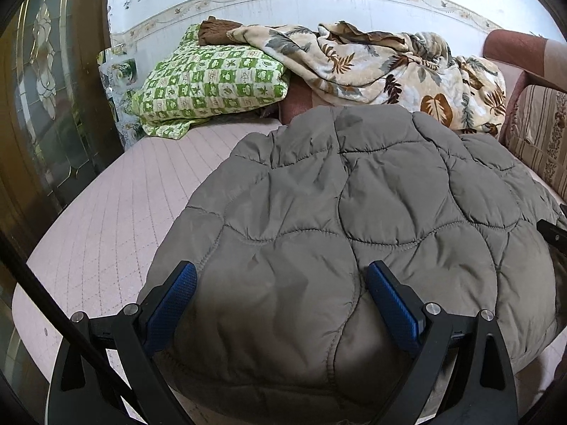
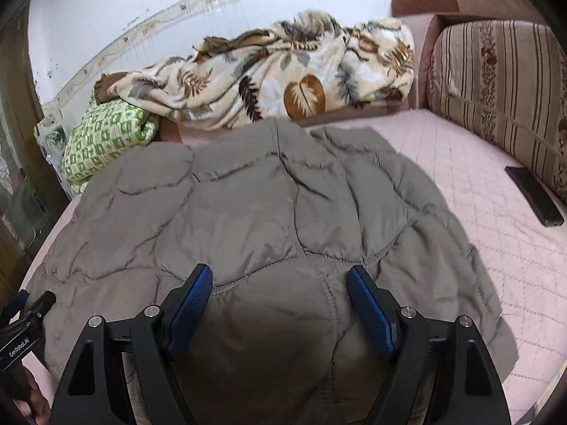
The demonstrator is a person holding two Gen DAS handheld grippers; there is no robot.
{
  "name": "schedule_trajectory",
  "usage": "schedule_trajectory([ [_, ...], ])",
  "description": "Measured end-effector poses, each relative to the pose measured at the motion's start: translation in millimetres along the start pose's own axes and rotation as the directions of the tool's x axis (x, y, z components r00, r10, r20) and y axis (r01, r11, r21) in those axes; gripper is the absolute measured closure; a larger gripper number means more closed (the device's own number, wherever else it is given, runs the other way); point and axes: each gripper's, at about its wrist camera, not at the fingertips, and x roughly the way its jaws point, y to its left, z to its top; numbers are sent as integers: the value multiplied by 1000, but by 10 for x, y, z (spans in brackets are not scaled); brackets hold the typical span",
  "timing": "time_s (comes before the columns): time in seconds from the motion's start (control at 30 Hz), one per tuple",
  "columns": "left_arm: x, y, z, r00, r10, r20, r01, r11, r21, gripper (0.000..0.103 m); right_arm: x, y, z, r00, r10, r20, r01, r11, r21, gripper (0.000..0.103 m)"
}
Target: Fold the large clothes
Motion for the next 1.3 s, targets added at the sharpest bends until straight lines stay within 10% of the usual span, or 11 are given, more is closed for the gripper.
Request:
schedule_trajectory([
  [0.6, -139, -77, 37, 1000, 11, 15, -11, 1000, -15, 6, -542, 9, -101, 993, 31, 113, -23, 997, -74, 19],
  [1.07, -305, -165, 11, 1000, 6, 30, -6, 1000, 7, 7, -417, 204, -303, 997, 72, -19, -73, 990, -120, 19],
  [1.3, -988, -160, -187, 996, -52, 75, 53, 998, -15, 7, -1177, 182, -479, 989, 79, 129, -66, 992, -105, 19],
])
